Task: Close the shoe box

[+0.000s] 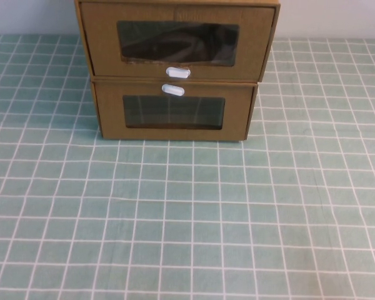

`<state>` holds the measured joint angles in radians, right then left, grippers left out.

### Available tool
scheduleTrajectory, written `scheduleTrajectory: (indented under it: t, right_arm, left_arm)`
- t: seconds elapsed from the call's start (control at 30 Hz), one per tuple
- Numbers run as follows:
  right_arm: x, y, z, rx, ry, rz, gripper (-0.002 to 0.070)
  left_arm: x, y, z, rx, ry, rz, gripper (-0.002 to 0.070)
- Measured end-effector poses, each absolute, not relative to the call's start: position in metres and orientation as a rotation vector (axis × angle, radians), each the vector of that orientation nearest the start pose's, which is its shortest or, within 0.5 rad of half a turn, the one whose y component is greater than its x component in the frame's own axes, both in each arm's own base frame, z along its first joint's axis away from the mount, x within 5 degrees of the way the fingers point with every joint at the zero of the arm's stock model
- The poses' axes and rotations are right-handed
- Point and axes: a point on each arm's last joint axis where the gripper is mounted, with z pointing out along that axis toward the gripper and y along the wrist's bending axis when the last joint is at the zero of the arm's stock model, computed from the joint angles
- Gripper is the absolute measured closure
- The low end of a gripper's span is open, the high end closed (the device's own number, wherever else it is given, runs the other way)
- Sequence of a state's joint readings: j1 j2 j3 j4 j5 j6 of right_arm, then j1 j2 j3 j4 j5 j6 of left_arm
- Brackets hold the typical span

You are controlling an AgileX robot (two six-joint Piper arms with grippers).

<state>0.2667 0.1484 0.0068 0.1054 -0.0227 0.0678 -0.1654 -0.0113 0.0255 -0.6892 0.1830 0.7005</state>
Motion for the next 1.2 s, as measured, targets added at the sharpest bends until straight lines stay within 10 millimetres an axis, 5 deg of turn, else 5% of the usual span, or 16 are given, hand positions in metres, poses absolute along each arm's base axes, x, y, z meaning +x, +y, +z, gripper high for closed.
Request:
scheduleTrajectory:
  t: [0.2,0.5,1.2]
  right_arm:
    - [0.059,0.004,0.195,0.086,1.616,0.185,0.0687]
    - [0.053,0.006,0.174,0.01,1.846,0.125,0.0687]
    - [0.053,0.006,0.173,0.007,1.858,0.124,0.0687]
  left_arm:
    - [0.053,-0.02,0.192,0.24,1.626,-0.207,0.068]
    - [0.053,-0.02,0.192,0.241,1.627,-0.207,0.068]
    - [0.053,-0.02,0.192,0.241,1.628,-0.208,0.068]
